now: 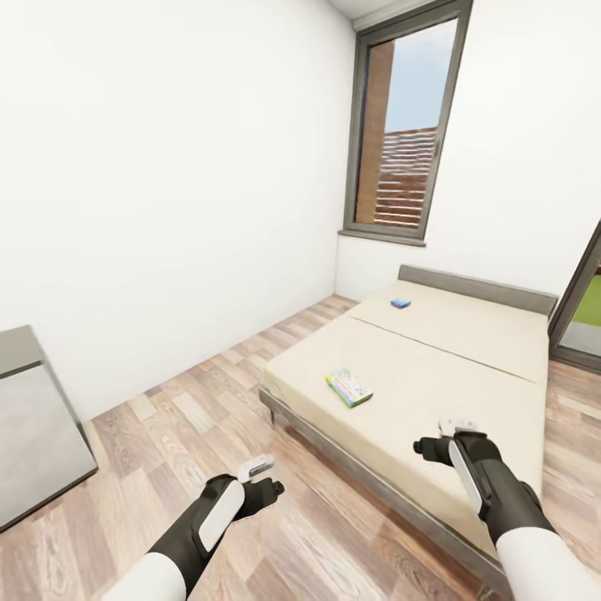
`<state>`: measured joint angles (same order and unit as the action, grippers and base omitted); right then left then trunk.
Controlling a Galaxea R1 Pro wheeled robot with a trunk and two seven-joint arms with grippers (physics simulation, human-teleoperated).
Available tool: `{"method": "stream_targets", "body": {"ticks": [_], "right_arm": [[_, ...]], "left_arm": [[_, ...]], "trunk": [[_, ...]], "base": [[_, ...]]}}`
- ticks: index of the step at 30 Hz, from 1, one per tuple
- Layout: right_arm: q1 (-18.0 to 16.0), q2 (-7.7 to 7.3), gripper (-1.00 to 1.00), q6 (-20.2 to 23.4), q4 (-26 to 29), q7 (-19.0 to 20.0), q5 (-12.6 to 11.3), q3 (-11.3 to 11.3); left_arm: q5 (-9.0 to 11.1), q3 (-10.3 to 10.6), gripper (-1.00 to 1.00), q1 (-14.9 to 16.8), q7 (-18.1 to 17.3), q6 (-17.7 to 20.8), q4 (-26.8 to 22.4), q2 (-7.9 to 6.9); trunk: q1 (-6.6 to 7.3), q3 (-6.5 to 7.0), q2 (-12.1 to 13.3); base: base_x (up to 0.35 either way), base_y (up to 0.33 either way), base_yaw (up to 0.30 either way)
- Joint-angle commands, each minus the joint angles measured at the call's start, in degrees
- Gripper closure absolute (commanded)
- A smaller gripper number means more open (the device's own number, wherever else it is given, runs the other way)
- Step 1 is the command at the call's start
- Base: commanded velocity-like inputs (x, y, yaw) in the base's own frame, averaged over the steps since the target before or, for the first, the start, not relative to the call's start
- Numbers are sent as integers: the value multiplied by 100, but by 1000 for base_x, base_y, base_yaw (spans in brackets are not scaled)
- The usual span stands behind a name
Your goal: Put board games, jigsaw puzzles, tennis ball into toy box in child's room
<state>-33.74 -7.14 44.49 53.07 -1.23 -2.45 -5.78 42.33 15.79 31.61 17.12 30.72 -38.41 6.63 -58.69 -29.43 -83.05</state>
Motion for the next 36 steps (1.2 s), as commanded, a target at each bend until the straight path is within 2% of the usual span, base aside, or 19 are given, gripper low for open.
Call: {"method": "stream_targets", "body": {"ticks": [1, 18, 36], "right_arm": [[-8, -3, -100, 1, 5, -12, -27, -4], [-1, -15, -100, -108, 27, -9, -27, -10], [14, 11, -100, -107, 326, -39, -19, -2]], "left_arm": [[60, 18, -100, 3, 55, -10, -4, -3], [89, 11, -100, 3, 60, -125, 18, -49], [108, -5, -100, -3, 64, -127, 18, -146]], "trunk": [[-3, -6, -3], [-3, -6, -3], [-3, -6, -3]], "base": [[347, 0, 0], [345, 19, 0], [271, 253, 0]]}}
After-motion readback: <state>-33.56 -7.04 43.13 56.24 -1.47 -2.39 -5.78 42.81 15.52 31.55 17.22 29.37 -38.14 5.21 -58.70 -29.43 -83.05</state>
